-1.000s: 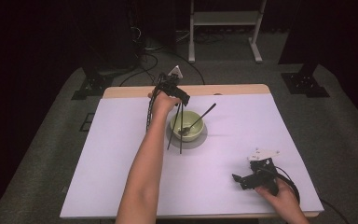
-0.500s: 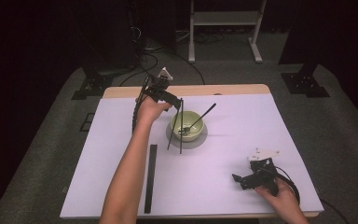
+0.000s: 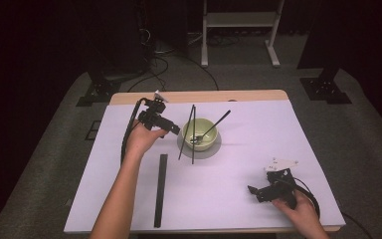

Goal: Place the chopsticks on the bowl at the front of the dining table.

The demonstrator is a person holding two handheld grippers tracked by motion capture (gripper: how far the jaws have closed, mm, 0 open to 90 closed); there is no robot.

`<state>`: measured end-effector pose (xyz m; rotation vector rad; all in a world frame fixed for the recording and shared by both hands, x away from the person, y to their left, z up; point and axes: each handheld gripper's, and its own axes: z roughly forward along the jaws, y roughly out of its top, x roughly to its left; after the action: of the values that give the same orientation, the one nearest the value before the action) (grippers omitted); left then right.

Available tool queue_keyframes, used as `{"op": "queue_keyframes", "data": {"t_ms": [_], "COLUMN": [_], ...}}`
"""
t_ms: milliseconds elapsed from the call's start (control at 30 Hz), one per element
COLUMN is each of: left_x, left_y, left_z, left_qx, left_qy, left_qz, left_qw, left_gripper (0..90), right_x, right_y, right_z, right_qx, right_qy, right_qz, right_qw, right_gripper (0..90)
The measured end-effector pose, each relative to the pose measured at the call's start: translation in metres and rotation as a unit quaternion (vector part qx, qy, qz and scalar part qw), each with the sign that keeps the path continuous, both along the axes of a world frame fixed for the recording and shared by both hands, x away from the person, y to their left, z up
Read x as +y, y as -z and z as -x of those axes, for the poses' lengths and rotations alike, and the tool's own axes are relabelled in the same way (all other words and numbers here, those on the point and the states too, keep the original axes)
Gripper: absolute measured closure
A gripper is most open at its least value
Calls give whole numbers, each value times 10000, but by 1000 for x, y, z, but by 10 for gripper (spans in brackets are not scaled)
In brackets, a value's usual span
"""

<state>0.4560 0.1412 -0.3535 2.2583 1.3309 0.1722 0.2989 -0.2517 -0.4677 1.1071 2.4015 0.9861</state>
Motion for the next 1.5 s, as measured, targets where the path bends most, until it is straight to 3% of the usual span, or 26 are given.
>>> {"op": "queue_keyframes", "data": {"t_ms": [133, 367, 433, 633, 700, 933, 1500], "left_x": [7, 10, 10, 10, 10, 12, -11], "left_y": [10, 25, 28, 41, 45, 51, 55], "left_z": [16, 29, 32, 37, 37, 41, 45], "left_qx": [-12, -4, -16, 7, 93, 129, 176], "left_qy": [5, 66, 111, 96, 146, 158, 492], "left_qz": [68, 166, 110, 305, 276, 273, 302], "left_qw": [10000, 9998, 9999, 9995, 9995, 9994, 9982], "left_gripper": [0, 0, 0, 0, 0, 0, 0], "right_x": [0, 0, 0, 0, 0, 0, 0], "right_y": [0, 0, 0, 0, 0, 0, 0], "right_z": [0, 0, 0, 0, 0, 0, 0], "right_qx": [0, 1, -3, -1, 1, 3, 6], "right_qy": [-2, 4, 3, 4, 3, 4, 2], "right_qz": [0, -5, -4, -8, -8, -9, -6], "right_qw": [10000, 10000, 10000, 10000, 10000, 10000, 10000], "right_gripper": [0, 0, 0, 0, 0, 0, 0]}}
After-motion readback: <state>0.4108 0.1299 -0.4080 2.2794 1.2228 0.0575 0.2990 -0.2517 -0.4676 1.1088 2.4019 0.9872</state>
